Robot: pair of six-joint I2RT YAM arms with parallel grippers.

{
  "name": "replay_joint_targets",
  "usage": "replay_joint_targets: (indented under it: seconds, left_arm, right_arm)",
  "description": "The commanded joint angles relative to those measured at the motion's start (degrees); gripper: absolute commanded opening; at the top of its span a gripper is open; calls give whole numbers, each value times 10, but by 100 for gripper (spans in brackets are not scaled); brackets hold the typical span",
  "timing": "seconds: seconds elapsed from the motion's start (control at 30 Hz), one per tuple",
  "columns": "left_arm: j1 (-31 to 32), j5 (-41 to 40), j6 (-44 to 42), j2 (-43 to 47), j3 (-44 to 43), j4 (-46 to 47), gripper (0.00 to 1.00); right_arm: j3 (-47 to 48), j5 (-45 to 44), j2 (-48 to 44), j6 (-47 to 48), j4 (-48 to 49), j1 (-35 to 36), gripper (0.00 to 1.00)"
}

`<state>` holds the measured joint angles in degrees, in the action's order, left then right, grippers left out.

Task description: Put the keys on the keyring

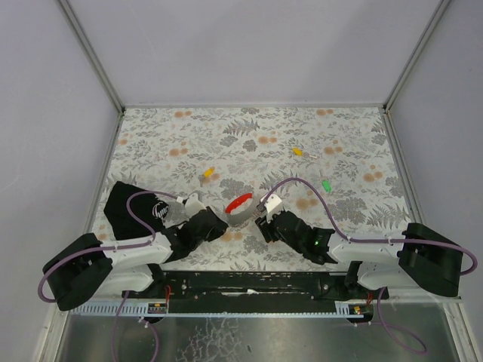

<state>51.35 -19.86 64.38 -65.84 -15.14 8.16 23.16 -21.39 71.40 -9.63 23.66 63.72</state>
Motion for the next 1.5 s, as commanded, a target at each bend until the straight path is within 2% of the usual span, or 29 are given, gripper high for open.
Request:
replay_joint_targets:
  seconds: [0.0,0.23,0.57,0.73,1.03,1.47]
  left_arm:
    - [3,0,-13,-11,-15,31,16]
    - [3,7,-15,-15,-10,50,16]
    - [2,-8,-22,29,3,63,20]
    - [-2,4,-17,10,7,71,20]
    - [-9,22,-22,-32,1,94,15]
    - [-20,16,-15,-30,15,82,10]
  right_arm:
    - [17,0,-2,2,18,-4,57]
    - [18,3,0,3,17,-4,57]
    - [19,7,2,2,18,-4,57]
    - [20,8,3,3,18,-4,57]
    - [21,9,3,3,16,-4,57]
    - [24,16,10,4,17,-4,57]
